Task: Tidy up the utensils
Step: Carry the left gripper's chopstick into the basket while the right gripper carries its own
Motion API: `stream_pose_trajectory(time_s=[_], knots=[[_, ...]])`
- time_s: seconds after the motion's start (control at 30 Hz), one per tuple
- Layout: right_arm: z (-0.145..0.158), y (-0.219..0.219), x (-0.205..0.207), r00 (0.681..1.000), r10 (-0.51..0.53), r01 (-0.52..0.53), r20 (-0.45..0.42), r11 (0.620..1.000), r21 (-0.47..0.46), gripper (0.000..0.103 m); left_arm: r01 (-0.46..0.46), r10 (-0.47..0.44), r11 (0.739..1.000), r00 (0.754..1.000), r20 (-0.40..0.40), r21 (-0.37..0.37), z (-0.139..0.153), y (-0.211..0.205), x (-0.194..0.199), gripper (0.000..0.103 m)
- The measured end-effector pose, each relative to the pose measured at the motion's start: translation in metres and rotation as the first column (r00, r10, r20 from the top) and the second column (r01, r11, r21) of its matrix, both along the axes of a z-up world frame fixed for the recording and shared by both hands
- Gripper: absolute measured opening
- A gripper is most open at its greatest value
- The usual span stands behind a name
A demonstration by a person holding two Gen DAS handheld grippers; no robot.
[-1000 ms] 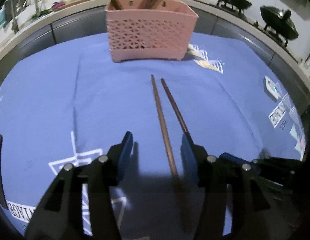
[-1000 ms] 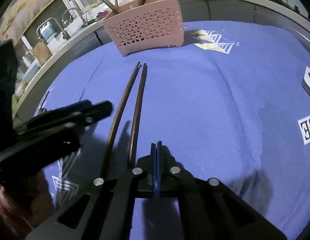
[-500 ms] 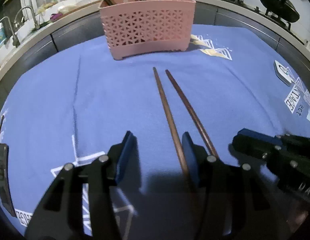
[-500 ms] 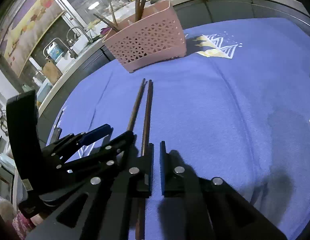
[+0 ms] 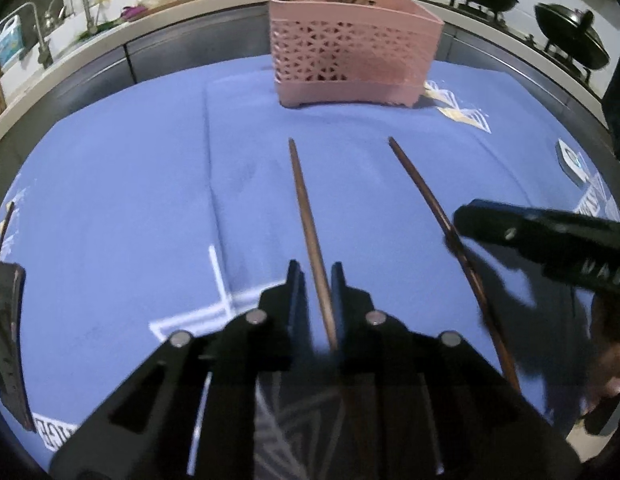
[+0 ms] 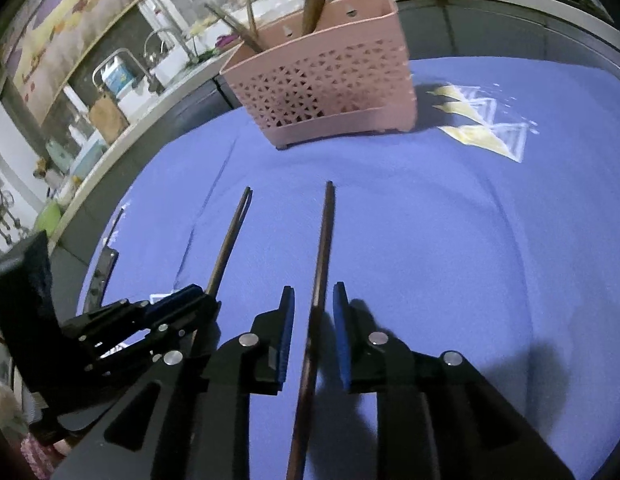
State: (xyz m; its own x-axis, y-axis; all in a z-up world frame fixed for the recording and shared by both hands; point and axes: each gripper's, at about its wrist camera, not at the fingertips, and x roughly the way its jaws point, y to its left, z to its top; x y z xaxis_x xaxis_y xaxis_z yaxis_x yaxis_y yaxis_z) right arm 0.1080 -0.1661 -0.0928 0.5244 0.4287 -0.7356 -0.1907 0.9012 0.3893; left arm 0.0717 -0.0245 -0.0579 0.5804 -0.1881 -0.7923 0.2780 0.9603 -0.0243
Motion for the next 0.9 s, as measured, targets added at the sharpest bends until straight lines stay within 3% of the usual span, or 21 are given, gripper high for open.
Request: stream_pose_trajectory(time_s=[0.23, 0.43, 0.47, 0.5, 0.6, 0.77, 0.9], knots=[[0.000, 0.016, 0.035, 0.999, 0.036, -0.035, 0.006, 0.992, -0.119, 0.022, -0.020, 0.020, 1.000, 1.000, 0.010, 0.000, 0.003, -0.008, 0.042, 0.020], [0.000, 0.023, 0.049, 0.998, 0.066, -0.063, 0.015, 0.985, -0.160, 0.022, 0.004, -0.005, 1.000, 0.999, 0.033, 0.022, 0.002, -0.019, 0.057, 0.018], [-0.001, 0.023, 0.050, 0.998, 0.066, -0.063, 0.013, 0.985, -0.162, 0.019, 0.007, -0.008, 1.000, 1.000, 0.031, 0.020, 0.002, -0.020, 0.058, 0.011], [-0.001, 0.024, 0.051, 0.998, 0.070, -0.069, 0.001, 0.984, -0.162, 0.007, 0.013, -0.013, 1.000, 1.000, 0.017, 0.007, 0.003, -0.019, 0.060, 0.006], [0.001, 0.018, 0.046, 0.997, 0.073, -0.076, -0.024, 0.990, -0.122, 0.006, 0.015, -0.015, 1.000, 1.000, 0.017, -0.023, 0.012, -0.017, 0.051, 0.005], [0.036, 0.007, 0.018, 0.996, 0.065, -0.061, 0.068, 0.996, -0.071, 0.005, 0.041, -0.033, 0.997, 0.993, 0.110, -0.073, 0.051, -0.008, 0.020, 0.005], [0.087, -0.002, -0.018, 0.973, 0.059, -0.053, 0.222, 0.998, -0.032, 0.005, 0.065, -0.036, 0.990, 0.973, 0.227, -0.122, 0.099, 0.004, -0.007, 0.005]])
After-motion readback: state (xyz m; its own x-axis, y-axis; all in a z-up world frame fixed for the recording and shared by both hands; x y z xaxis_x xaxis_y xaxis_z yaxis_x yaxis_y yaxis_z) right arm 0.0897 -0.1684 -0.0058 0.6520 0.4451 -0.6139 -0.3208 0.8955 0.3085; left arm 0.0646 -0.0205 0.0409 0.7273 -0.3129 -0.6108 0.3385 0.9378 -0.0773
